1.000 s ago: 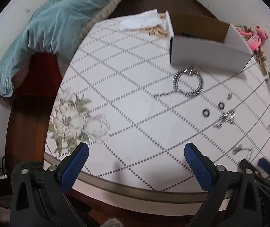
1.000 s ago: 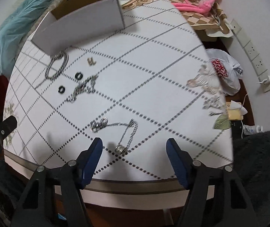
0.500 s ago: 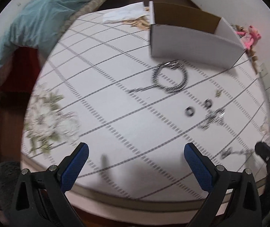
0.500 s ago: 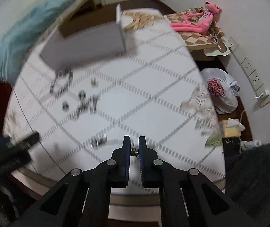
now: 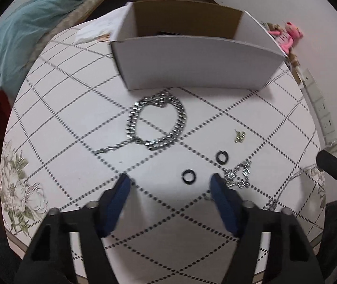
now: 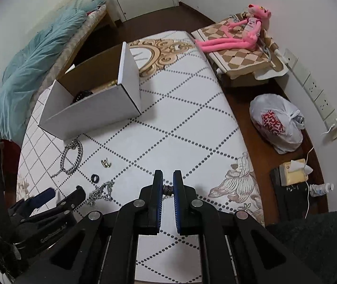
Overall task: Organize jewelry
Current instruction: 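Grasp the silver chain with pin using the right gripper while the left gripper grasps a black ring, then carry the chain with the right gripper into the box while the left gripper drops the ring in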
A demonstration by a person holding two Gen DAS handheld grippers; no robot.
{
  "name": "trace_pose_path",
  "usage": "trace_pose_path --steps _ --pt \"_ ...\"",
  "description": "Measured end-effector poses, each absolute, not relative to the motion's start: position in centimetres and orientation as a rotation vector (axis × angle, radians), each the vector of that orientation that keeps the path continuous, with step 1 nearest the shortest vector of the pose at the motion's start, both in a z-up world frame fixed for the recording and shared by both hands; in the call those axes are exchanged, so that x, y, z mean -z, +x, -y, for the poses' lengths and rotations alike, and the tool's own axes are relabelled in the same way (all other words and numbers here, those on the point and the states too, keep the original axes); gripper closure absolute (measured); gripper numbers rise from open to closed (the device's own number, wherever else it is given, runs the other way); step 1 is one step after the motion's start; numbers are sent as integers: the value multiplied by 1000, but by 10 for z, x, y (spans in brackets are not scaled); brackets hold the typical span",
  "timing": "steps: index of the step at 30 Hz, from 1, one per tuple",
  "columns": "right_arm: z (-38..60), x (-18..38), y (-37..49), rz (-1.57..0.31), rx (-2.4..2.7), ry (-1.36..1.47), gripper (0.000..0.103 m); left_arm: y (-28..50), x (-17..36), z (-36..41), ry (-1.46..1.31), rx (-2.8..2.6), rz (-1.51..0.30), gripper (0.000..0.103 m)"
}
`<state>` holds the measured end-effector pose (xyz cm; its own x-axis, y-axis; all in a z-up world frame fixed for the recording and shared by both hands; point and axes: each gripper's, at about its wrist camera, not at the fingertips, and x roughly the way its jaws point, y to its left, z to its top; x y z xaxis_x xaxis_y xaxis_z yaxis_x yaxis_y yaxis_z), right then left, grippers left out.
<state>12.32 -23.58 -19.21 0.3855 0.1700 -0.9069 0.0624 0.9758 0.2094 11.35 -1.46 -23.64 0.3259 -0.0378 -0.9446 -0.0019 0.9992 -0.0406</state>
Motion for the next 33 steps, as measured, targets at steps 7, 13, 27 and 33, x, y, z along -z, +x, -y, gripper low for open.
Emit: trace_pose_path --steps 7,13,27,33 --pt "238 204 122 -1203 -64 243 94 111 232 20 20 51 -1201 93" --pt "234 196 121 -1194 -89 243 94 112 224 16 9 66 -1179 93" --pt "214 77 153 -1034 -284 268 94 140 106 -8 -96 150 -1012 93" --pt "190 35 200 -975 -332 180 94 191 89 -19 -121 184 -1013 93"
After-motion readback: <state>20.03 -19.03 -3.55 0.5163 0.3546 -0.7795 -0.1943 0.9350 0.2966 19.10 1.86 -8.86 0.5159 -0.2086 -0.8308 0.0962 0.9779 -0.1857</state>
